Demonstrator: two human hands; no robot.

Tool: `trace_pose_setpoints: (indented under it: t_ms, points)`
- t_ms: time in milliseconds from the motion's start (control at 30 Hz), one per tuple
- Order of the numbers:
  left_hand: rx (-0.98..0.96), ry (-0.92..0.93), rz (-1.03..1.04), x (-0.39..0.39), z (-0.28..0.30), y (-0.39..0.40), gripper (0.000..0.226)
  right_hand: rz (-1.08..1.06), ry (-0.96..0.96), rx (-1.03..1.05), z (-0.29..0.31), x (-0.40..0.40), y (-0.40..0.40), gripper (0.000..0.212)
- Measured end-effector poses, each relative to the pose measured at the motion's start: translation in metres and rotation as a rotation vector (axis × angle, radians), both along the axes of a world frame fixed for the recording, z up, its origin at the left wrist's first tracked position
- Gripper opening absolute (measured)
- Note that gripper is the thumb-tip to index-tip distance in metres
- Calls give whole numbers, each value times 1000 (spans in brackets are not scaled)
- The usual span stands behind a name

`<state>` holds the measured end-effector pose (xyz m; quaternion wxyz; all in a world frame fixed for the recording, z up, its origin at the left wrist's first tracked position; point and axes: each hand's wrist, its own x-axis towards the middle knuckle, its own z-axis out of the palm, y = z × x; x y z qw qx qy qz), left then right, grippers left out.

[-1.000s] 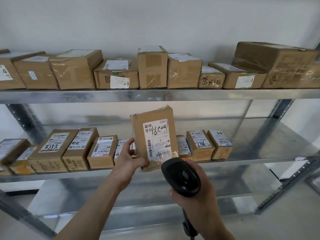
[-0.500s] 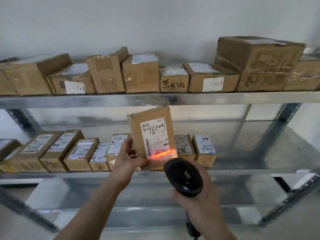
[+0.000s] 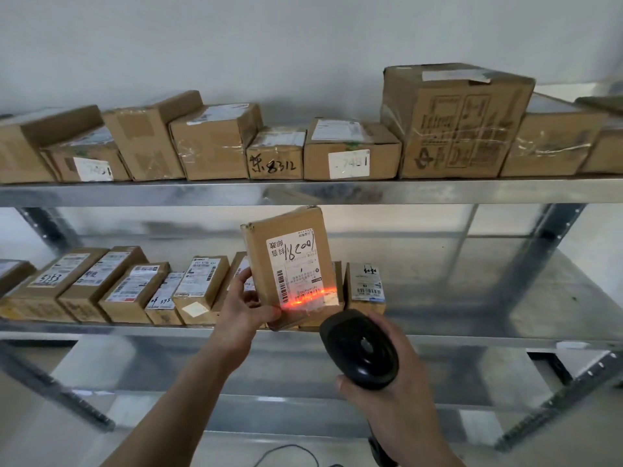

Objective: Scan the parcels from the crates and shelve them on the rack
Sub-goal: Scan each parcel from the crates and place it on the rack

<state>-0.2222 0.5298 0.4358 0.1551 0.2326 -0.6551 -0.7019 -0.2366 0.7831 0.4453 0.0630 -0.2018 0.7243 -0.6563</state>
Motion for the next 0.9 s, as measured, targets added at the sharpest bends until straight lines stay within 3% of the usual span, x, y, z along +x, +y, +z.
trace_pose_setpoints:
  t_ms: [300,900]
  points:
    - [29,15,-51,-16,-1,15,107,-49,-16,4,-1,-8,14,85]
    - [69,-15,-98,-38,-9,-13,92,-103,37,75,-5,-14,-18,87]
